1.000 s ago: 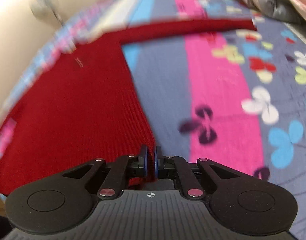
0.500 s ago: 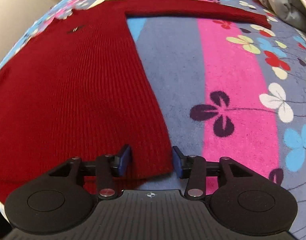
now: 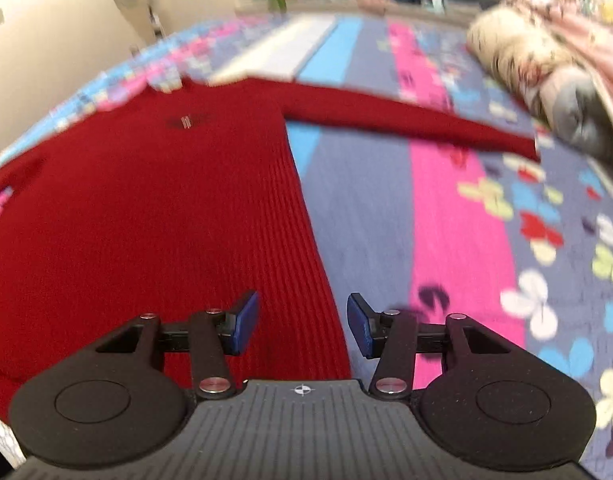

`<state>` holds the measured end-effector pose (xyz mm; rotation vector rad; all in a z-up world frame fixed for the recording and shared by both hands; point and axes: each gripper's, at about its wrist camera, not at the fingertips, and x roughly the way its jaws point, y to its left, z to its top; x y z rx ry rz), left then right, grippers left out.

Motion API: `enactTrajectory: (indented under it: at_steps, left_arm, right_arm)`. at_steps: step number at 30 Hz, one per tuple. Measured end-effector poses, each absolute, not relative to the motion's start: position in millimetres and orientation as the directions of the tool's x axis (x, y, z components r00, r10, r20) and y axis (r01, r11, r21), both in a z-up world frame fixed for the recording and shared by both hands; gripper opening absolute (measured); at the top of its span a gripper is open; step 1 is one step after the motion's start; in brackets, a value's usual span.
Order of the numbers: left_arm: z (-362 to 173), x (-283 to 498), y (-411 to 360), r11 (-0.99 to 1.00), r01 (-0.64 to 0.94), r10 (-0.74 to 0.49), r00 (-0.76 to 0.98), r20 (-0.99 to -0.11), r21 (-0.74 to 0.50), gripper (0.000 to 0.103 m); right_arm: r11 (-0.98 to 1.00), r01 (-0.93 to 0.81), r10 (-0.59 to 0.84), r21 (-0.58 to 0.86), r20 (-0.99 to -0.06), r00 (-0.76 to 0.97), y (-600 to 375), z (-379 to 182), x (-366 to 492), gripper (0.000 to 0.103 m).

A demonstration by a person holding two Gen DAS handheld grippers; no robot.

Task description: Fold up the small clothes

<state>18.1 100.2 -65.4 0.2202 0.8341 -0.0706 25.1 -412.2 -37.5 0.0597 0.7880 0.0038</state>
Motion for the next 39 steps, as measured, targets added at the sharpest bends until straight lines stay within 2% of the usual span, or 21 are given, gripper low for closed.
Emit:
enactTrajectory:
  at_steps: [1,3,4,6,11,14,16,18,20,21,23,26,31,39]
  left_arm:
    - [-64,18,99,0.975,0.141,0.031,0.684,-0.729,0.173,0.092]
    - [-62,21,97,0.977,0.116,0.046,0.709,-0.704,0.181,0.092]
    - [-58,21,97,0.980,0.121,0.023,0.715,-0.699,0.156,0.092]
    - [-56,25,101,0.989,0.110,-0.009,0.727,-0.687,0.103,0.092]
    - [-45,28,113,0.994,-0.028,0.086,0.780,-0.620,0.103,0.093]
    - [-37,29,122,0.995,-0.076,0.103,0.805,-0.584,0.070,0.093]
    - [-32,27,127,0.994,-0.101,0.106,0.822,-0.559,0.040,0.093]
    - [-27,26,130,0.993,-0.114,0.111,0.841,-0.529,0.026,0.093]
    - [-24,23,130,0.991,-0.125,0.132,0.855,-0.501,0.048,0.097]
    - [-24,22,129,0.989,-0.132,0.147,0.860,-0.488,0.065,0.103]
    - [-24,19,126,0.986,-0.138,0.166,0.867,-0.469,0.095,0.103]
    - [-26,20,124,0.985,-0.133,0.170,0.860,-0.482,0.110,0.103]
    - [-28,26,130,0.991,-0.124,0.126,0.832,-0.540,0.040,0.103]
    - [-25,24,121,0.986,-0.111,0.157,0.852,-0.499,0.121,0.103]
  right_arm:
    - [0.998,0.014,0.034,0.062,-0.695,0.718,-413,-34,24,0.048]
    - [0.996,0.004,0.054,0.085,-0.667,0.743,-414,-29,21,0.034]
    - [0.996,0.004,0.058,0.094,-0.654,0.755,-415,-28,21,0.033]
    - [0.993,0.012,0.062,0.114,-0.623,0.780,-421,-22,19,0.033]
    - [0.989,0.007,0.080,0.144,-0.584,0.808,-424,-17,26,0.033]
    - [0.987,0.013,0.084,0.159,-0.588,0.804,-420,-17,28,0.034]
    - [0.985,0.011,0.093,0.170,-0.592,0.801,-420,-17,31,0.036]
    - [0.987,0.010,0.089,0.162,-0.590,0.802,-417,-17,31,0.046]
    - [0.989,0.018,0.071,0.147,-0.580,0.812,-413,-15,31,0.048]
    - [0.990,0.023,0.062,0.139,-0.575,0.816,-412,-15,31,0.048]
    - [0.992,0.042,0.037,0.121,-0.581,0.813,-411,-15,32,0.048]
    - [0.989,0.068,0.027,0.132,-0.609,0.793,-413,-19,36,0.048]
    - [0.986,0.025,0.081,0.162,-0.616,0.784,-408,-18,36,0.048]
    - [0.993,0.007,0.068,0.121,-0.599,0.798,-400,-12,37,0.047]
